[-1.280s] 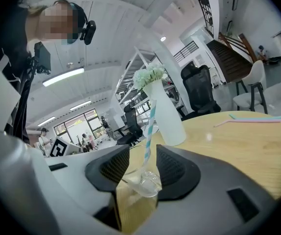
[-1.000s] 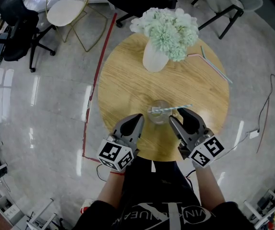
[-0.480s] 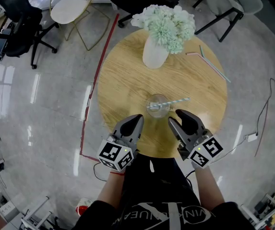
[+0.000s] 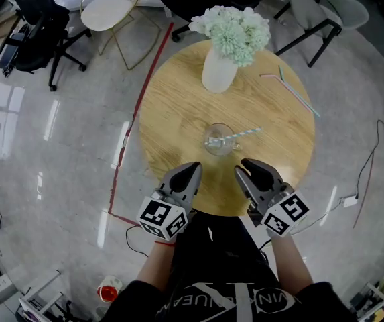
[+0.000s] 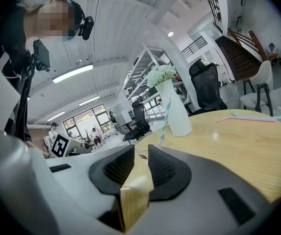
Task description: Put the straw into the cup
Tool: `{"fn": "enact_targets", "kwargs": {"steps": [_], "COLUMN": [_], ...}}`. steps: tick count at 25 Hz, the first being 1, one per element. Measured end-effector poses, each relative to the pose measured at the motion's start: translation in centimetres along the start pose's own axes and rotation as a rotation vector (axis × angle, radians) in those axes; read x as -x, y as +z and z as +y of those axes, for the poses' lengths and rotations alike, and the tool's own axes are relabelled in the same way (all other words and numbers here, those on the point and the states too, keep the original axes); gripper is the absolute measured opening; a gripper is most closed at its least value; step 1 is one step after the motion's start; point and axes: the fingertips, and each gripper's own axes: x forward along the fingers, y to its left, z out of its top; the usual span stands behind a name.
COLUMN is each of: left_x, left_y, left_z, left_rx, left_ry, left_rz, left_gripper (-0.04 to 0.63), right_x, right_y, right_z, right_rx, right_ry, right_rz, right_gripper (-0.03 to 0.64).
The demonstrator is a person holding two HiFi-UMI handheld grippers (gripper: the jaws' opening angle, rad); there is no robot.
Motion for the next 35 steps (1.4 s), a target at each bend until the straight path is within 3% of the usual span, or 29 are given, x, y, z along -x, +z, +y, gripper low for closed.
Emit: {"fn": "enact_targets", "kwargs": {"steps": [9,35], "left_x": [0.9,3.8], "left_y": [0.1,1.5], "left_z": [-2.6,-10.0], "left_rx": [-0.015,-0.083], "left_ry": [0.003,-0.002], "left_rz": [-0.030,-0.107], "left_gripper": [0.008,0.008], "right_x": [1.6,6.1], "right_y": [-0.1,0.7], "right_z": [1.7,6.3], "right_rx": [0.021,0.093], "right_ry": [0.049,0.159], "right_rz": [0.006,0.020], "right_gripper": [0.026,0.005]}}
